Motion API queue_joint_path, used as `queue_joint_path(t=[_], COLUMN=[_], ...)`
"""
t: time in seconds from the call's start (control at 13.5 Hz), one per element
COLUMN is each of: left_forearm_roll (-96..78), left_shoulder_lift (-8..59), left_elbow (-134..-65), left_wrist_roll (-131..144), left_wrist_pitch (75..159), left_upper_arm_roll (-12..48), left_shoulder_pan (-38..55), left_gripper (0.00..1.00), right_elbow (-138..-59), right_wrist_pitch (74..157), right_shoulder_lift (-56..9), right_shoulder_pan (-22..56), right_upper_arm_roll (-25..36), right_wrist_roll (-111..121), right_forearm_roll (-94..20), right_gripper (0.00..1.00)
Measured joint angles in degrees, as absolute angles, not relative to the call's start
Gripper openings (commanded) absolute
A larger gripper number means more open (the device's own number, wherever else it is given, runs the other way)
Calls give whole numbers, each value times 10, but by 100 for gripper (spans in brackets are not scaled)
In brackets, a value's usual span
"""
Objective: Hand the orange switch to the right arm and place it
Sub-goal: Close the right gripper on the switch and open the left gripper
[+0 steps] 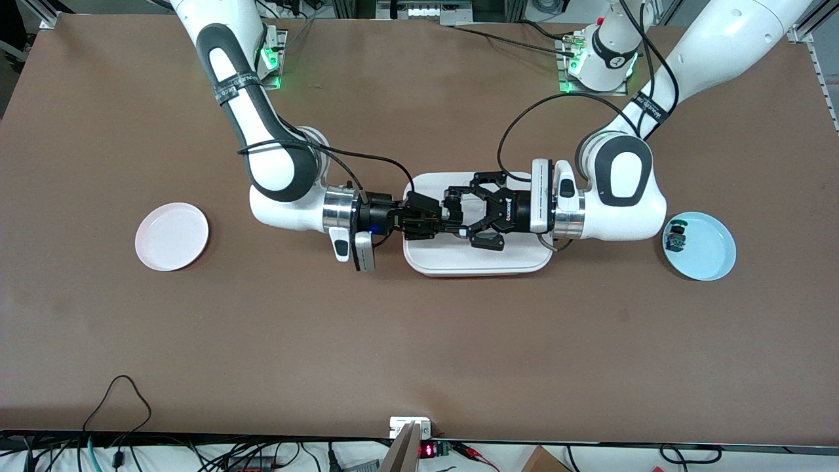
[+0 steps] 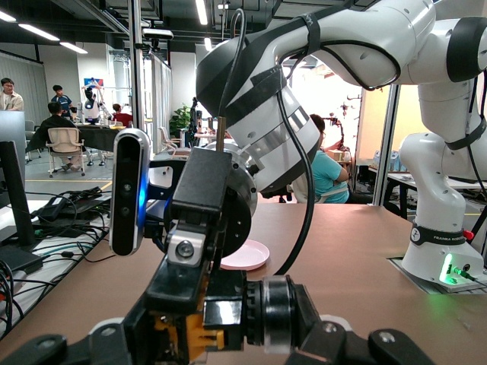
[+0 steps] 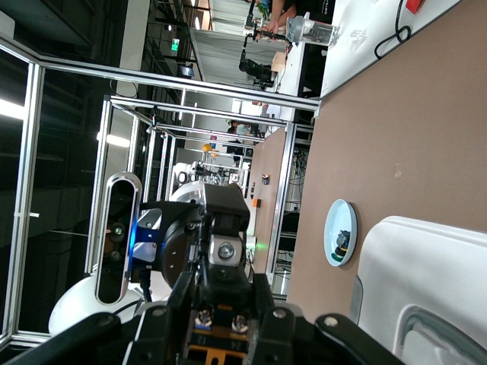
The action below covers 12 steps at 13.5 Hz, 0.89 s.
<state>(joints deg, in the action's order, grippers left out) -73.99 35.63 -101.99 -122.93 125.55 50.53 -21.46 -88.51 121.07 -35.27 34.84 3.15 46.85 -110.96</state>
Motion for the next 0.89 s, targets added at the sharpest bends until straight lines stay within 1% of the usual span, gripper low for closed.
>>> queue_joint_path(t=[0.07,0.22,0.3,0.37,0.89], left_forearm_roll=[-740,-740,-740,-740,-740], left_shoulder_lift=[356,356,356,356,356], left_elbow=[-1020,-1020,-1020,-1020,-1020], left_wrist_roll=[-1229,-1229,-1229,-1229,-1221], left_wrist_pitch=[1256,1256,1256,1256,1255], left_upper_arm_roll=[505,505,505,505,506], left_shoulder_pan=[-215,-215,-215,-215,-217], left_gripper=[6,7,82,100,100], right_elbow=[-885,-885,-885,-885,-885], right_wrist_pitch=[1211,1211,1210,1210,1211], right_shoulder_lift=[-353,-353,-353,-353,-353], right_shoulder_pan=[348,348,348,348,344], right_upper_arm_roll=[32,32,32,31,33], right_wrist_roll=[469,469,469,469,472], right_forearm_roll=[-1110,-1110,-1110,-1110,-1110], right_gripper=[0,0,0,0,0])
